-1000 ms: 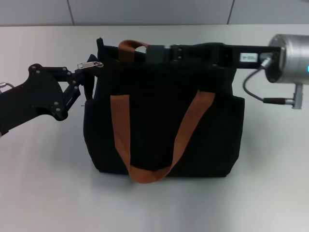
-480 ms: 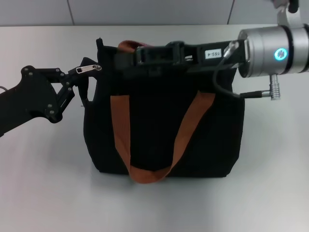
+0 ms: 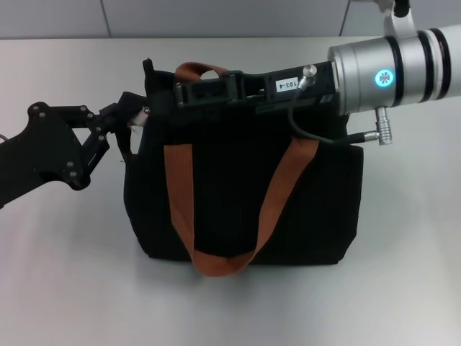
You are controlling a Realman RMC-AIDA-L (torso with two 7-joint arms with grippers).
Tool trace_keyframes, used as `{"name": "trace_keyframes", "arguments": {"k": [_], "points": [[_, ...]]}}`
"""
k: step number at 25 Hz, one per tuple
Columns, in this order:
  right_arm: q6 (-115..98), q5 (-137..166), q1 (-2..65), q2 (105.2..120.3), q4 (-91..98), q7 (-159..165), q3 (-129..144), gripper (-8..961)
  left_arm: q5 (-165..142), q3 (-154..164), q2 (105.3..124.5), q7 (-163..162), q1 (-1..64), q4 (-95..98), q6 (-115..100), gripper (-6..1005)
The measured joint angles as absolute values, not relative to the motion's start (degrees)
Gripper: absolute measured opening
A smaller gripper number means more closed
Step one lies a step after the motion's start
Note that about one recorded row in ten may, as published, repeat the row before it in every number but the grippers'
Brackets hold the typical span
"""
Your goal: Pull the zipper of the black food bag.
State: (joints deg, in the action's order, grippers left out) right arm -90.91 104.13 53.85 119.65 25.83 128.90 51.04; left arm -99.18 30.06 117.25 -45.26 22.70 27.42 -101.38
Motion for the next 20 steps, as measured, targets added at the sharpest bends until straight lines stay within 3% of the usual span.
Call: {"name": "trace_keyframes", "arguments": {"k": [20], "points": [[-87.68,104.13,55.30,119.80,26.33,129.46,53.77,811,-99.05,30.06,117.33,-47.01,24.48,27.42,-101.41,17]]}}
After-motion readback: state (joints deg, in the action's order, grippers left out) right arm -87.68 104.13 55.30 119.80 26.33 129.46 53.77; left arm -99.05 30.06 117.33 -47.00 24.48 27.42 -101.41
